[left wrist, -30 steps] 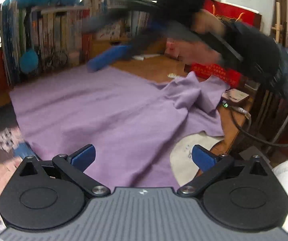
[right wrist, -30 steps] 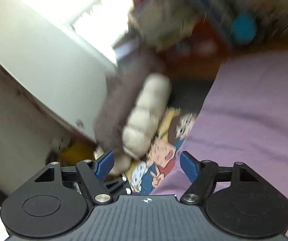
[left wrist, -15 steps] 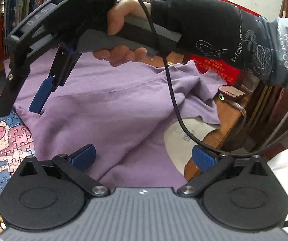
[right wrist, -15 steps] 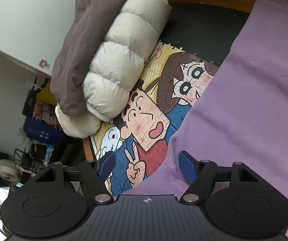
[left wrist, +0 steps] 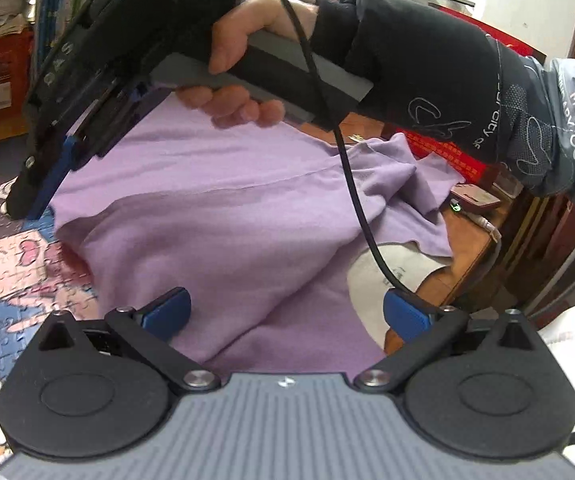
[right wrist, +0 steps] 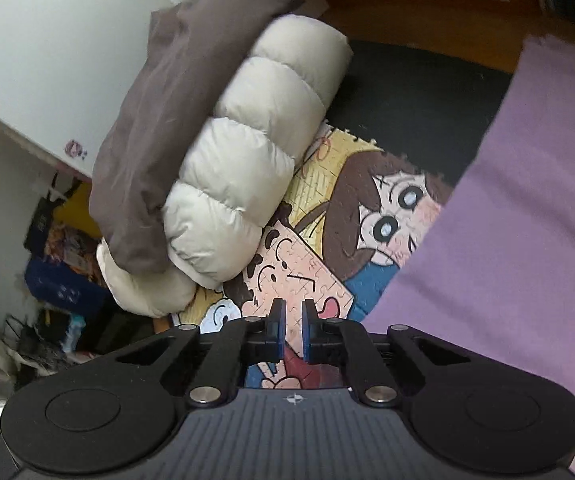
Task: Fold clothes
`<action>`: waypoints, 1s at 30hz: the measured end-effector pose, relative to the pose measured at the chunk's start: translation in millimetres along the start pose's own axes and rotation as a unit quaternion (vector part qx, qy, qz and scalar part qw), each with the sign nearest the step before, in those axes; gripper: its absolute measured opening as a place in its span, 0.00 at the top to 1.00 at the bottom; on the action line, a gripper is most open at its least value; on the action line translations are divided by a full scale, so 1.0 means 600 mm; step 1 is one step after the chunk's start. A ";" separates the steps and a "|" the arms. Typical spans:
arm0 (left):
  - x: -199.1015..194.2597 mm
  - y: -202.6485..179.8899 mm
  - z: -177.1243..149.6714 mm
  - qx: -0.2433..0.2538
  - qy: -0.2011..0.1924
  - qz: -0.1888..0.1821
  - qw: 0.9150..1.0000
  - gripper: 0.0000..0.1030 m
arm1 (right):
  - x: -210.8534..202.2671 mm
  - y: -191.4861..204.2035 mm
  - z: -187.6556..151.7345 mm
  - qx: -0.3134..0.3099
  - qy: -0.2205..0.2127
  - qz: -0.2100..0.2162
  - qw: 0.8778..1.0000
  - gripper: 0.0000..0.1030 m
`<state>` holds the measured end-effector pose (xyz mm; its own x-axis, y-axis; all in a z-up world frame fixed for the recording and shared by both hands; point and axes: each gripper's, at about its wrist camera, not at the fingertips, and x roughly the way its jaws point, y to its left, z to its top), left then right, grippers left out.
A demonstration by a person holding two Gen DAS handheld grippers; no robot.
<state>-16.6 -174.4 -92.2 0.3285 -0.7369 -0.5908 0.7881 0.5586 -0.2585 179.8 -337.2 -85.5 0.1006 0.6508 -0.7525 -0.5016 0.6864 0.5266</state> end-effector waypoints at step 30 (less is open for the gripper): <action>-0.034 -0.014 -0.024 0.001 0.007 0.013 1.000 0.00 | -0.015 0.042 -0.019 -0.084 -0.038 -0.119 0.989 0.81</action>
